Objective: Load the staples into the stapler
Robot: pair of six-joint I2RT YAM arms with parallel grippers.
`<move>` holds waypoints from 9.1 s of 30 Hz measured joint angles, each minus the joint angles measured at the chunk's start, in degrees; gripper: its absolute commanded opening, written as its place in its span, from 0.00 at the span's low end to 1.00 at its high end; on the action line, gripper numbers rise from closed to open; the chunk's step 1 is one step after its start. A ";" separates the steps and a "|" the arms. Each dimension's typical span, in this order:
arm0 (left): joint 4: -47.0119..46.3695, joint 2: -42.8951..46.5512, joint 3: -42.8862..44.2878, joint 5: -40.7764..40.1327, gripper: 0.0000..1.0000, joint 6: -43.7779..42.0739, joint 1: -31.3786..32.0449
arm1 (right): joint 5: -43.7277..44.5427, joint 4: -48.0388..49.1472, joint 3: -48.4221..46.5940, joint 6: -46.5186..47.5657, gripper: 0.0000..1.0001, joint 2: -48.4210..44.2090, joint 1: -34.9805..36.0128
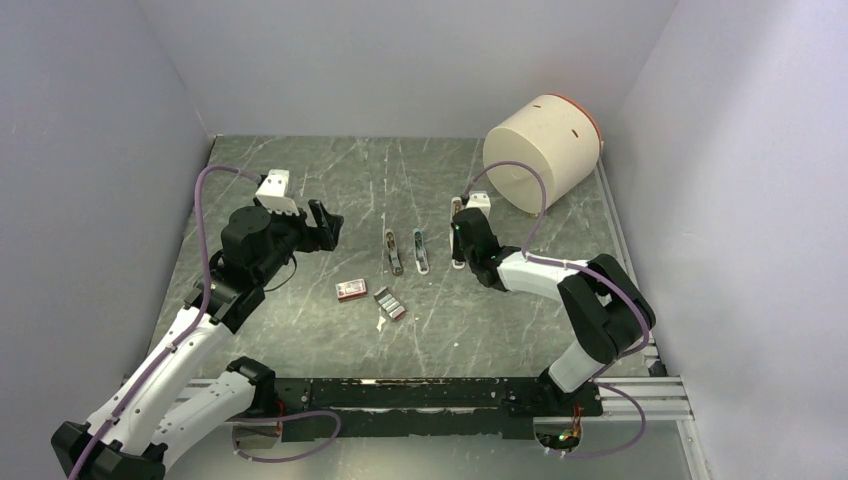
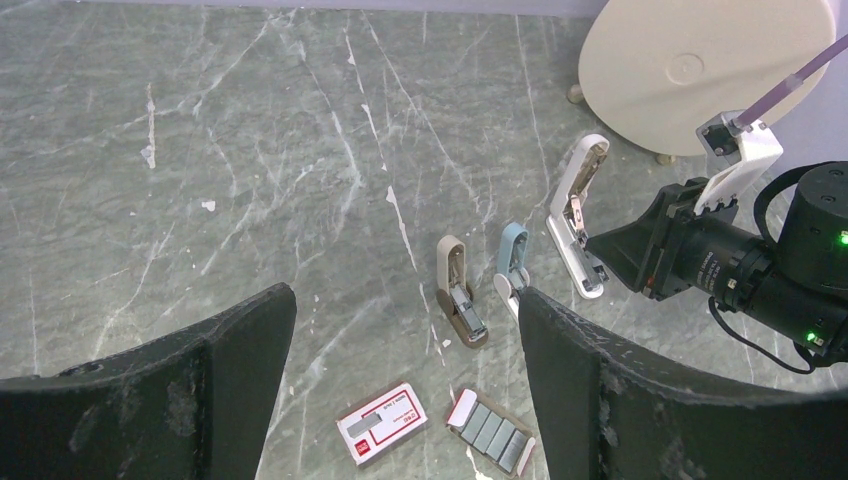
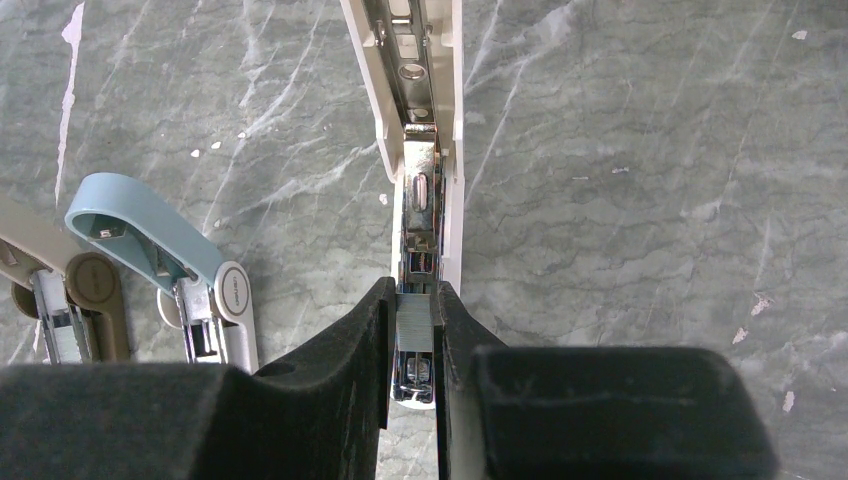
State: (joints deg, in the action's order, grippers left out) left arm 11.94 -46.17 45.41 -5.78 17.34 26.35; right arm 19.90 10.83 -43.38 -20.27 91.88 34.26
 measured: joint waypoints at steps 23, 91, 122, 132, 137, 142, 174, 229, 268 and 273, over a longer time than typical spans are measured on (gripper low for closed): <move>0.09 0.13 -0.15 -0.02 0.87 0.02 0.00 | -2.25 -2.23 0.98 -0.48 0.31 -0.85 -0.09; -6.21 -9.27 -17.77 14.03 0.45 26.18 0.00 | -0.55 -36.22 -49.11 -1.53 0.46 28.04 14.80; -30.03 -46.25 -10.73 22.47 0.22 27.06 0.00 | -6.47 -30.88 -46.90 0.92 0.22 27.89 12.57; -36.68 -52.89 -9.99 26.64 0.21 28.68 0.00 | -6.51 -29.83 -45.79 0.04 0.21 27.36 12.57; -37.66 -53.37 -9.99 27.04 0.20 29.42 0.00 | -6.62 -28.89 -44.96 -0.26 0.21 26.99 12.52; -37.62 -54.07 -9.62 26.93 0.13 30.23 0.00 | -6.84 -28.11 -43.85 -0.50 0.21 26.29 12.44; -33.75 -55.19 -5.92 22.99 0.07 29.38 0.04 | -4.46 -32.39 -38.51 -6.75 0.17 20.63 15.87; -17.40 -35.67 -9.22 8.44 0.20 28.06 0.00 | -4.72 -37.62 -40.46 -7.52 0.53 23.39 18.32; -16.09 -35.30 -10.60 7.30 0.21 26.82 -0.31 | -5.57 -48.87 -49.94 -7.76 0.29 28.92 17.44; -15.52 -33.44 -10.60 7.30 0.24 26.38 -0.33 | -5.38 -48.57 -49.94 -7.78 0.39 28.41 17.40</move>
State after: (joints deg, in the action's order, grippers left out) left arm -3.57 -79.61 34.81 1.52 43.72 26.02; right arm 14.52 -37.74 -93.32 -28.05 120.29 51.66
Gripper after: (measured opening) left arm 0.222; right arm 0.356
